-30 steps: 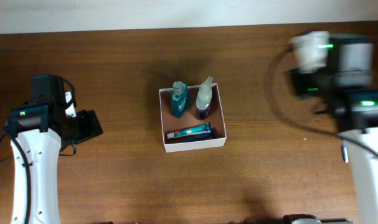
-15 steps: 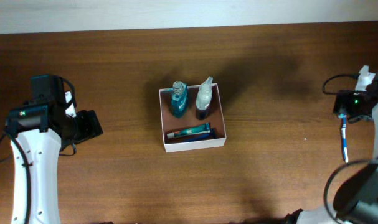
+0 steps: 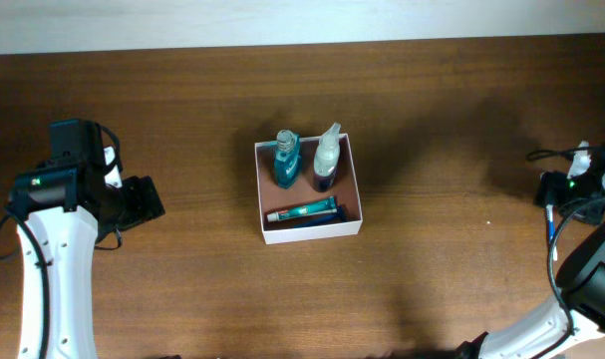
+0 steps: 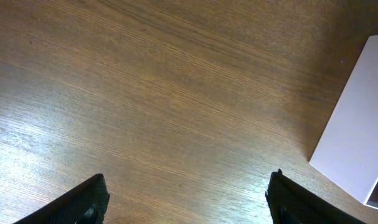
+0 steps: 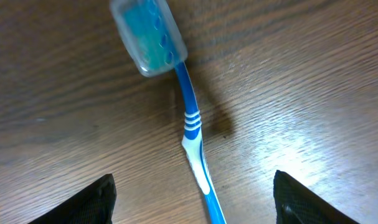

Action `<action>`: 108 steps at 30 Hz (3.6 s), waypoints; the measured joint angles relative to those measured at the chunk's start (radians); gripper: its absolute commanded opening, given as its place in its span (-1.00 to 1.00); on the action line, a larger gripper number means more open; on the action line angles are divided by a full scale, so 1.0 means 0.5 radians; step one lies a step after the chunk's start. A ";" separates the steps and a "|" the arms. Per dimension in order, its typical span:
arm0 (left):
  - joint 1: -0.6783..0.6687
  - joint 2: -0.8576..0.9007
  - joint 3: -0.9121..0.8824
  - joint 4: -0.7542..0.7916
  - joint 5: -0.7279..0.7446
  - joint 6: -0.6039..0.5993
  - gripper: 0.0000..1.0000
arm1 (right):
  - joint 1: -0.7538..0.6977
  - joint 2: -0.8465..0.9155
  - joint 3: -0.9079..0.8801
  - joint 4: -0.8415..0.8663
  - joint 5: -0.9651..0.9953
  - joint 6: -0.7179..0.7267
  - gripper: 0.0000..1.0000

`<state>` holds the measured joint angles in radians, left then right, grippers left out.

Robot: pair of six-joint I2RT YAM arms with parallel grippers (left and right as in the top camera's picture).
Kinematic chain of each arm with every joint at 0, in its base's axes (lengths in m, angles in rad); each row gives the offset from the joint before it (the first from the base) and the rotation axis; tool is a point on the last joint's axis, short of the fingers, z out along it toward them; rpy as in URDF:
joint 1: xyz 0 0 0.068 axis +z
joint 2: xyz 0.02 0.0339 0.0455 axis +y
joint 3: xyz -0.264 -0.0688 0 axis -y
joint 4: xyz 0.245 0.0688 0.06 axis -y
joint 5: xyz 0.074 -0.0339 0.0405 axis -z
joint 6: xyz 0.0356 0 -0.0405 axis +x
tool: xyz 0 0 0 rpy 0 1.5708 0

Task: Pack container
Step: 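Move the right gripper to the blue toothbrush and grasp its handle, then carry the toothbrush into the box with the right gripper and release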

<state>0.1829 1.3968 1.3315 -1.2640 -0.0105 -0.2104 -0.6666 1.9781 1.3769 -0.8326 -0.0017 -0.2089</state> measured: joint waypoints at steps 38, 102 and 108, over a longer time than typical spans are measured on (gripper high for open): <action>0.000 0.000 0.000 -0.006 -0.001 0.001 0.64 | -0.005 0.125 -0.030 0.105 0.015 0.000 -0.92; 0.000 0.000 0.001 -0.014 0.000 0.001 0.64 | 2.583 -0.333 0.186 -0.265 -0.332 -1.170 -0.92; 0.000 0.000 0.001 -0.014 -0.001 0.001 0.64 | 2.583 -0.333 0.186 -0.265 -0.372 -1.170 -0.92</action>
<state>0.1829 1.3968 1.3319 -1.2713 -0.0109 -0.2100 0.6247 1.8114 1.4700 -0.9649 -0.1875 -0.7937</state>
